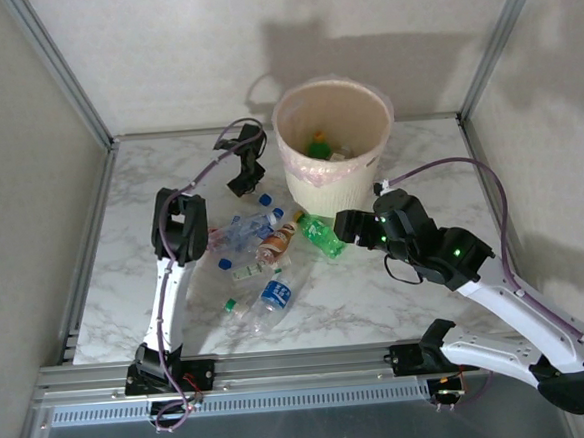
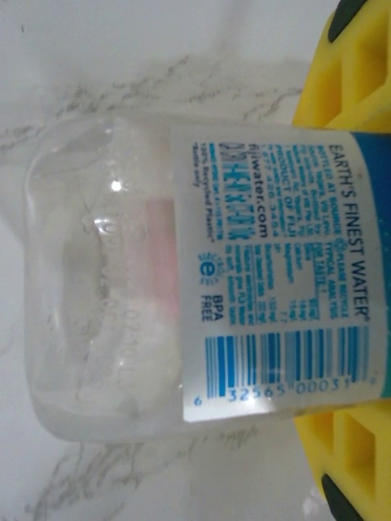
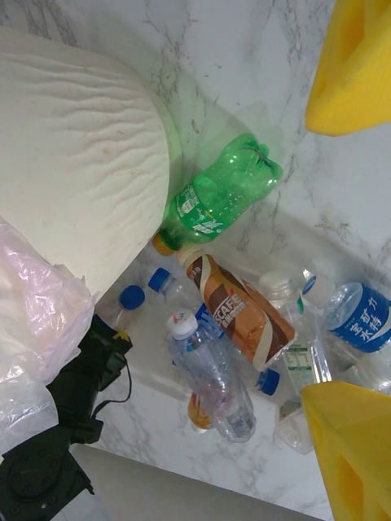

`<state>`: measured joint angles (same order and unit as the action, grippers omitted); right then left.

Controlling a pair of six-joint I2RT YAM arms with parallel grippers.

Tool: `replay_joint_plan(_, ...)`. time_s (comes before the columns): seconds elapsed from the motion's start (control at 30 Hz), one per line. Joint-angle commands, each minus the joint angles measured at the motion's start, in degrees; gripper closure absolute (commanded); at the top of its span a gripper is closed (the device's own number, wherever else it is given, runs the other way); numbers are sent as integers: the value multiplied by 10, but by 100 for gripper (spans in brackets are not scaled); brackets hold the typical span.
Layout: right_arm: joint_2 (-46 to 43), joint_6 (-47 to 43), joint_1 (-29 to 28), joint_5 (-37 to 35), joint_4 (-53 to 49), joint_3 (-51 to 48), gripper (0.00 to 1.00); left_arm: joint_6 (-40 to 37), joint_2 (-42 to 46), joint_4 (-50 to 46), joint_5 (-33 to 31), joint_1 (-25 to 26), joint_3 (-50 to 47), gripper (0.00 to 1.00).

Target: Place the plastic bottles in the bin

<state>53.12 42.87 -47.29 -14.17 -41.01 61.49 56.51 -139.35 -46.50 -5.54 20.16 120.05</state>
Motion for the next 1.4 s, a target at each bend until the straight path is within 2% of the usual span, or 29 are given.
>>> replay_joint_plan(0.0,-5,1,-5,-13,-9,18,20,-16,47,-13,-34,-4,-26,55)
replay_joint_plan(0.23,14,-21,-5,-5,0,35,20,-43,164,3,-87,-4,-57,58)
replay_joint_plan(0.43,51,-71,-5,38,26,61,20,-74,263,-2,-113,-6,-49,60)
replay_joint_plan(0.63,67,-89,-5,51,50,84,20,-103,356,5,-94,-5,-30,61)
replay_joint_plan(0.83,90,-94,-5,40,71,118,19,-137,429,69,-4,4,-22,60)
replay_joint_plan(1.17,101,-55,-5,-43,32,156,20,-171,422,121,46,86,27,59)
replay_joint_plan(1.37,49,-23,-5,-91,8,147,20,-164,376,156,63,135,68,59)
